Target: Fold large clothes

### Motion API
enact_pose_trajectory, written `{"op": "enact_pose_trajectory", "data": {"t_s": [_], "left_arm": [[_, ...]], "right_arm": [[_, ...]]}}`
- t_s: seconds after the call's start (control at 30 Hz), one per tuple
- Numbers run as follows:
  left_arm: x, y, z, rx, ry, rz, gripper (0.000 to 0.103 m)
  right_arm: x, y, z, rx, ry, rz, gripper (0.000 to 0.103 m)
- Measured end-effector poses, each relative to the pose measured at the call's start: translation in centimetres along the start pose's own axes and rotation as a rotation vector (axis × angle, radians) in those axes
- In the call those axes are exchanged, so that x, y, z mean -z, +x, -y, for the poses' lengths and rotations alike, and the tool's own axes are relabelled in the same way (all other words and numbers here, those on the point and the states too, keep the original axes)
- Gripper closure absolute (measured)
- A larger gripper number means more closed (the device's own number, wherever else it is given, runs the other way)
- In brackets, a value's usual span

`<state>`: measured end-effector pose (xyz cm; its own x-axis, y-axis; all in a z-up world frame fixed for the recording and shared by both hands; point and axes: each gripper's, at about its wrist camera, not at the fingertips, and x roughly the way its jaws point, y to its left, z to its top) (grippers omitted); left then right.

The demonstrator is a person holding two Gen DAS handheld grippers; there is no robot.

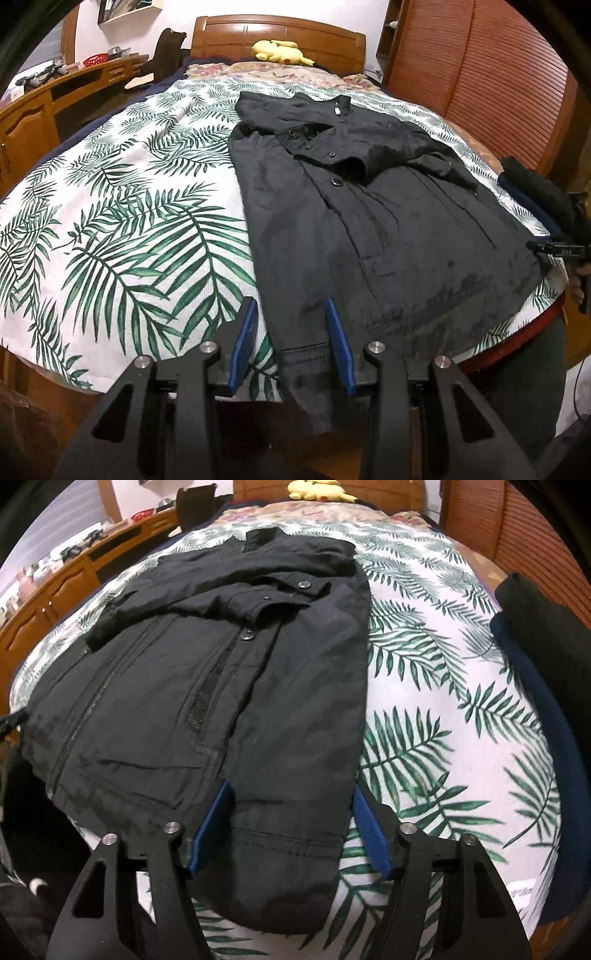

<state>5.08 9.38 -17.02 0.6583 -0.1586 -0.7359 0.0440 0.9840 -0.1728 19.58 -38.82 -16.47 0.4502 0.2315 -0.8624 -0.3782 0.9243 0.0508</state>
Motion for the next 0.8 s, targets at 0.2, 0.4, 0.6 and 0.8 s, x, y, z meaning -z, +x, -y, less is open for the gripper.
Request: {"op": "enact_pose_trajectory", "data": {"t_s": [0.2,0.4,0.6,0.8], "left_arm": [[-0.7,-0.6,0.6,-0.011,0.039,0.009,0.098],[-3.5,-4.1,1.4,0.017,0.075,0.105,0.101],[-6.9,-8.0,3.2,-0.001,0.154,0.188,0.101],[-9.4,-14.2,4.0,-0.002,0.192,0.3,0.101]], "right_arm": [[0.4,-0.2,-0.8,-0.034,-0.009,0.04,0.073],[-0.4,-1.1,-2.3,-0.051,-0.034,0.097,0.091],[-2.2,-5.3,-2.6,-0.104,0.02,0.245,0.093],[-4.3,-12.1,-3.3,-0.115,0.063,0.37,0.094]]}}
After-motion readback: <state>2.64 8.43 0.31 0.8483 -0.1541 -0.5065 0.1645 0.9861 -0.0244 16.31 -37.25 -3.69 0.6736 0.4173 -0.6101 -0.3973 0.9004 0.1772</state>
